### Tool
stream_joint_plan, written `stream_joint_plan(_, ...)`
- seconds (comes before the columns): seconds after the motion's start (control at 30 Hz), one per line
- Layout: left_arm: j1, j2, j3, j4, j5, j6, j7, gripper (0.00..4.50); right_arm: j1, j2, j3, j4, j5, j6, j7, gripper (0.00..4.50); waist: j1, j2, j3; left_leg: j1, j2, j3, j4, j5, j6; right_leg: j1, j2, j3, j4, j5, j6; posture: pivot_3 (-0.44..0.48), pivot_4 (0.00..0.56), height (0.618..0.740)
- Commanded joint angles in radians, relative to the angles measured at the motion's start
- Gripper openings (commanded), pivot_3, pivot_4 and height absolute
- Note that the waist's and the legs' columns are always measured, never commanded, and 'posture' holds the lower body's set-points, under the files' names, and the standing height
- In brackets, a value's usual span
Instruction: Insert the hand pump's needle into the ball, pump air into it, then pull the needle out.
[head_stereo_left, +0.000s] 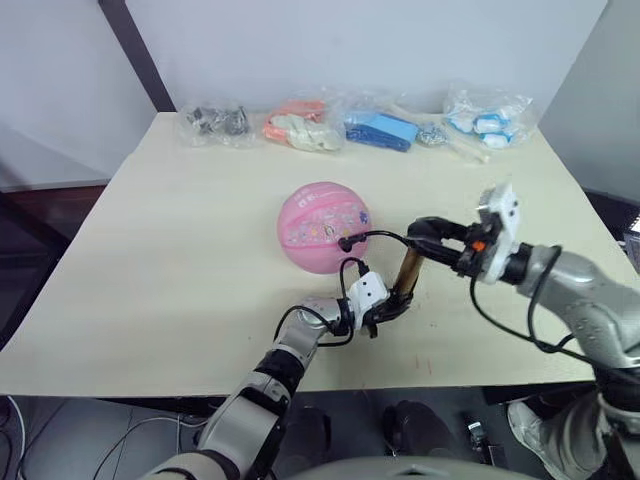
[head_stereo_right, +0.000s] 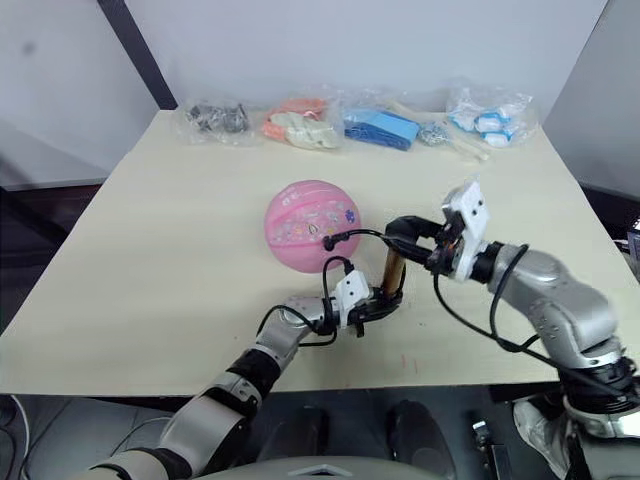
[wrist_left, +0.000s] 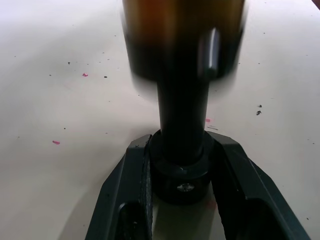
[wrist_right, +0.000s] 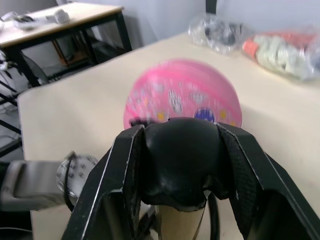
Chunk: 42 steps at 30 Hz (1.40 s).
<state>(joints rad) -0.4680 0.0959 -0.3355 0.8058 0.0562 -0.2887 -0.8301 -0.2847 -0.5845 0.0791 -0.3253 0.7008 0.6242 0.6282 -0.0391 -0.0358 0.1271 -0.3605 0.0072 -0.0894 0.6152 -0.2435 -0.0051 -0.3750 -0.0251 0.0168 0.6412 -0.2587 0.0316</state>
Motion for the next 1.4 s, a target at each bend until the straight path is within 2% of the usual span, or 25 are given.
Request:
stream_joint_plan(0.03, 0.067, 0.039, -0.036, 0.083, 0.057, 0.057, -0.017, 1.11, 0.122, -0.001, 0.170, 0.182, -0.172, 0.016, 0.011, 1.69, -0.002, 0.000, -0.005, 0.000, 0.001, 0.000, 0.000, 0.000, 0.000, 0.000, 0.001, 0.000, 0.000, 0.000, 0.000, 0.000, 0.150, 0.740)
stream_joint_plan(0.27, 0.067, 0.038, -0.034, 0.088, 0.060, 0.058, -0.013, 1.11, 0.064, -0.031, 0.049, 0.093, -0.115, 0.033, 0.051, 1.69, -0.002, 0.000, -0.011, 0.002, 0.003, -0.002, -0.001, 0.000, 0.000, 0.002, 0.003, -0.001, 0.000, -0.001, -0.002, 0.000, 0.150, 0.740)
stream_joint_plan(0.53, 0.049, 0.035, -0.031, 0.102, 0.058, 0.058, -0.014, 1.11, -0.166, -0.161, -0.236, -0.085, 0.197, 0.235, 0.042, 1.69, 0.010, 0.014, 0.010, -0.005, -0.002, -0.001, -0.001, 0.000, 0.000, -0.004, -0.002, 0.000, 0.000, -0.001, -0.001, 0.000, 0.150, 0.740)
stream_joint_plan(0.7, 0.040, 0.029, -0.035, 0.138, 0.062, 0.039, -0.006, 1.11, -0.291, -0.241, -0.361, -0.102, 0.360, 0.334, 0.014, 1.69, 0.019, 0.012, 0.020, -0.007, -0.003, -0.001, -0.001, 0.000, 0.000, -0.004, -0.002, -0.001, -0.001, -0.001, 0.000, 0.000, 0.150, 0.740)
stream_joint_plan(0.93, 0.019, 0.027, -0.034, 0.207, 0.070, 0.003, 0.007, 1.11, -0.447, -0.307, -0.454, -0.059, 0.511, 0.392, -0.066, 1.69, 0.022, 0.011, 0.026, -0.008, -0.003, 0.000, 0.001, 0.000, 0.000, -0.005, -0.004, -0.001, -0.001, 0.000, 0.000, 0.000, 0.150, 0.740)
stream_joint_plan(1.0, 0.012, 0.027, -0.033, 0.226, 0.071, -0.008, 0.009, 1.11, -0.445, -0.304, -0.446, -0.065, 0.516, 0.392, -0.081, 1.69, 0.023, 0.013, 0.028, -0.009, -0.003, 0.000, 0.002, 0.000, 0.000, -0.006, -0.004, -0.001, -0.001, 0.000, 0.001, 0.000, 0.150, 0.740)
stream_joint_plan(1.13, 0.005, 0.025, -0.034, 0.247, 0.074, -0.022, 0.012, 1.11, -0.331, -0.280, -0.368, -0.095, 0.423, 0.361, -0.066, 1.69, 0.024, 0.013, 0.028, -0.012, -0.004, 0.000, 0.003, 0.000, 0.000, -0.007, -0.005, -0.001, -0.001, 0.001, 0.002, 0.000, 0.150, 0.740)
stream_joint_plan(1.33, -0.003, 0.026, -0.037, 0.277, 0.077, -0.042, 0.017, 1.11, -0.100, -0.187, -0.084, -0.038, 0.126, 0.205, -0.035, 1.69, 0.019, 0.003, 0.013, -0.003, -0.003, 0.001, 0.003, 0.000, 0.000, 0.000, -0.005, 0.000, 0.000, 0.001, 0.003, 0.000, 0.150, 0.740)
stream_joint_plan(1.4, -0.004, 0.028, -0.038, 0.282, 0.077, -0.047, 0.018, 1.11, -0.057, -0.159, -0.033, -0.013, 0.075, 0.168, -0.024, 1.69, 0.019, 0.002, 0.011, -0.001, -0.002, 0.001, 0.003, 0.000, 0.000, 0.001, -0.004, 0.000, 0.000, 0.000, 0.002, 0.000, 0.150, 0.740)
